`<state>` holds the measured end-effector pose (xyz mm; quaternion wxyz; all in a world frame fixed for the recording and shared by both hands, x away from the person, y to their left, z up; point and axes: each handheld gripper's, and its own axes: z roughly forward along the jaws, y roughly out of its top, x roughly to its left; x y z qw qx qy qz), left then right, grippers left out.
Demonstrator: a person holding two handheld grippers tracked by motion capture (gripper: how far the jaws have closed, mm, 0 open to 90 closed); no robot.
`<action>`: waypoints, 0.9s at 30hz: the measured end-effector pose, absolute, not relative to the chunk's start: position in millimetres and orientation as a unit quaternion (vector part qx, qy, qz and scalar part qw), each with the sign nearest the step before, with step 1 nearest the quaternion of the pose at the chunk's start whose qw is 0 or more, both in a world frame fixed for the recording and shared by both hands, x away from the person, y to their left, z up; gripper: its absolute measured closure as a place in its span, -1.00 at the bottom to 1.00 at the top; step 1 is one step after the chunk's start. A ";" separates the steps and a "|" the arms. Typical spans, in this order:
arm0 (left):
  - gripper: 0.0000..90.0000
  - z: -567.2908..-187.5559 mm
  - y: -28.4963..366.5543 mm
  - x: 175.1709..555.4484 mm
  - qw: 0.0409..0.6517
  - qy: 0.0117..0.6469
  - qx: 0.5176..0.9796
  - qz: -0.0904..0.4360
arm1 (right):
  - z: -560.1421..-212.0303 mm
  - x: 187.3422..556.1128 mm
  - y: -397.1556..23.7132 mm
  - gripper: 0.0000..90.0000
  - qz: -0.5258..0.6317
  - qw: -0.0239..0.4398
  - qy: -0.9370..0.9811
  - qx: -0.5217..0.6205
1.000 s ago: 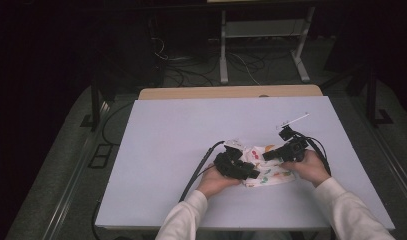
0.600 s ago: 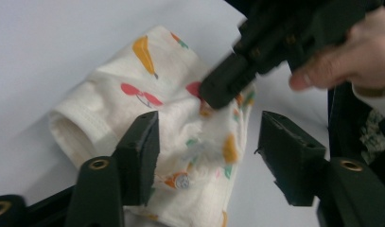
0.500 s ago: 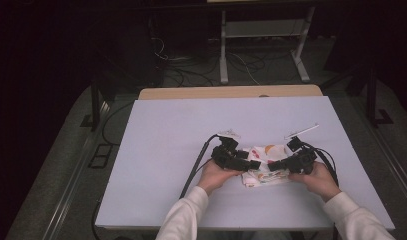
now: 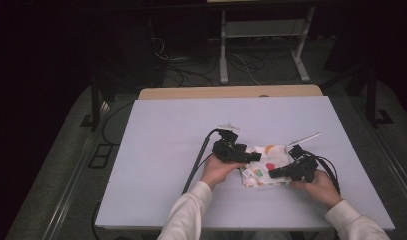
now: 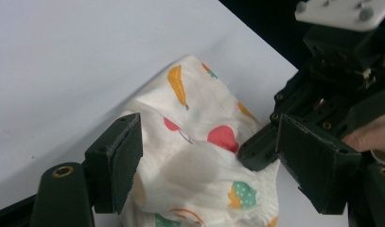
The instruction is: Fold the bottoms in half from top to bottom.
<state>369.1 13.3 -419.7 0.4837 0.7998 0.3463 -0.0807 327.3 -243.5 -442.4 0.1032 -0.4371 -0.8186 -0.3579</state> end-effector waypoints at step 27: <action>-0.62 -406.4 21.7 379.8 0.482 0.355 0.799 -0.059 | -414.6 326.6 -254.1 -0.34 -0.440 0.074 -0.811 -0.378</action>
